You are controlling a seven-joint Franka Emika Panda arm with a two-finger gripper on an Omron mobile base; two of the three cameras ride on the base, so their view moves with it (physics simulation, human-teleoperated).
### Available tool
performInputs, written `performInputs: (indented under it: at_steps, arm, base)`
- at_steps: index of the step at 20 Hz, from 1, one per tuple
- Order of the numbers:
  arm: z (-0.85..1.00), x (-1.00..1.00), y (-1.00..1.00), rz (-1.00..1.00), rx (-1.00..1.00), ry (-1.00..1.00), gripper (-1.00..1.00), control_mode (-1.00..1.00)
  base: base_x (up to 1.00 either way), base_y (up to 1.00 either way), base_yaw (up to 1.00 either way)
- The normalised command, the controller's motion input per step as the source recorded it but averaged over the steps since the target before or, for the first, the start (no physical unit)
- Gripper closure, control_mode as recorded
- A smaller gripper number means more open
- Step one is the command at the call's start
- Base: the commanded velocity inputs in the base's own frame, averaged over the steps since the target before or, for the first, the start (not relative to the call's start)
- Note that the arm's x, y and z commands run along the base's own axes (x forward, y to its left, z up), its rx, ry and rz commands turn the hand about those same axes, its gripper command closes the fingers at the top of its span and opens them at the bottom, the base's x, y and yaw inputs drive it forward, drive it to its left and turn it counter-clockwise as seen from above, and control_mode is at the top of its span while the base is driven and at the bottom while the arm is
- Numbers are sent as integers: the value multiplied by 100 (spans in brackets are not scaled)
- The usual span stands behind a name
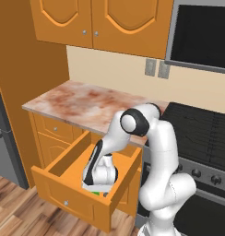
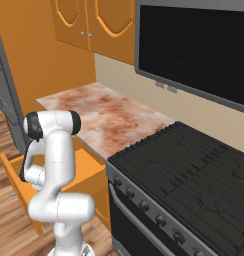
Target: Restock the sink supplies by placing the sponge and soap dispenser on the counter and next to the sink. Make sure the soap dispenser is upright.
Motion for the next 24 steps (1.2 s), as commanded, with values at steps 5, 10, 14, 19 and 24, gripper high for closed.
performInputs:
  at_steps: [5, 10, 14, 19, 24]
  arm:
    - [1, 5, 9, 0, 0, -5, -100, -100]
    - [0, 15, 5, 0, 0, -5, -100, -100]
    - [7, 12, 3, 0, 0, -8, -100, -100]
    - [5, 10, 12, 0, 0, -3, -100, -100]
    - [7, 19, 17, 0, 0, 0, -100, -100]
  base:
    - [0, 0, 0]
    - [0, 0, 0]
    - [0, 0, 0]
    - [0, 0, 0]
    - [0, 0, 0]
